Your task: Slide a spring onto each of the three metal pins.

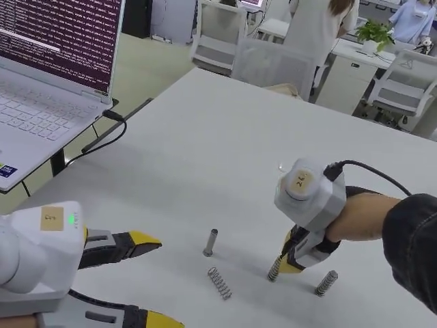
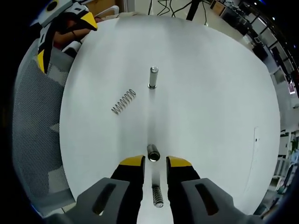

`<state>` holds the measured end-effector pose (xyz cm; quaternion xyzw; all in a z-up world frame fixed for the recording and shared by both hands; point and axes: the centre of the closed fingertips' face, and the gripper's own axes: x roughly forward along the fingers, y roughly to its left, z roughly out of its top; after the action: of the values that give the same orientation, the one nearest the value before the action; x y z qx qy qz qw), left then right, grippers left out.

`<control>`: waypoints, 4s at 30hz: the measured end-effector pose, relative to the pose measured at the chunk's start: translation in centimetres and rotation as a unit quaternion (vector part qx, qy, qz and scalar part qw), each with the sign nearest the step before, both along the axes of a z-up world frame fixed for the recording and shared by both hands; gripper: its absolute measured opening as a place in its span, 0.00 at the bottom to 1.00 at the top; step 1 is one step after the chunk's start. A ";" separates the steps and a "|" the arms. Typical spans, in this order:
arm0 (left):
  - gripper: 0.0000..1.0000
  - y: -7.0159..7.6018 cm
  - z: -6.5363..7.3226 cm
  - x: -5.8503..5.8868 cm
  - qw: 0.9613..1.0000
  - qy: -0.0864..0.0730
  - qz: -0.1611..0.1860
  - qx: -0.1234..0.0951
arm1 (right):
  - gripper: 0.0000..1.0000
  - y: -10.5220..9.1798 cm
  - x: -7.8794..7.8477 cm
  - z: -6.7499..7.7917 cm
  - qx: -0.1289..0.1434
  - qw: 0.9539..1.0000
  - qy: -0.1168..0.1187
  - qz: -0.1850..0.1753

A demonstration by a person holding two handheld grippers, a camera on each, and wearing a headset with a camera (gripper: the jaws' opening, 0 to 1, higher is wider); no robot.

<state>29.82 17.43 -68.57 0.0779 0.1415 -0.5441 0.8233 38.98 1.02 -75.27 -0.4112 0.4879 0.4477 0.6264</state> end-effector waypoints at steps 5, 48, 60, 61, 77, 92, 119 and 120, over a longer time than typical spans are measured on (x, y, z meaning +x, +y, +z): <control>0.61 -0.1 0.0 -0.1 1.000 0.000 -0.002 0.001 | 0.16 -0.3 0.1 1.0 0.018 1.000 -0.012 -0.014; 0.60 -0.4 0.4 -0.2 1.000 -0.004 -0.013 0.000 | 0.14 6.5 -6.2 1.7 0.151 0.987 -0.024 -0.054; 0.59 -0.4 0.3 -0.2 1.000 -0.002 -0.013 -0.001 | 0.14 8.6 -4.8 -1.5 0.159 0.982 -0.025 -0.103; 0.59 -0.4 0.3 -0.2 1.000 -0.002 -0.013 -0.001 | 0.14 8.8 -4.8 -1.8 0.159 0.981 -0.023 -0.105; 0.59 -0.2 0.2 -0.3 1.000 -0.001 -0.011 0.001 | 0.13 9.5 -3.9 -4.3 0.146 0.977 -0.028 -0.155; 0.58 0.0 0.0 -0.2 1.000 0.000 -0.008 0.004 | 0.09 8.6 -3.9 -4.2 0.134 0.980 -0.033 -0.143; 0.33 -1.3 -0.7 -1.0 0.998 -0.026 -0.056 0.023 | 0.08 12.5 -11.3 5.4 0.136 0.988 0.054 0.050; 0.31 -1.3 -0.8 -1.1 0.998 -0.027 -0.057 0.025 | 0.08 12.5 -11.4 5.4 0.137 0.988 0.056 0.053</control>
<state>28.74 16.10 -69.35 0.1209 0.1278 -0.5846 0.7920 27.61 13.57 -69.86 -0.3211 0.4339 0.5648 0.6242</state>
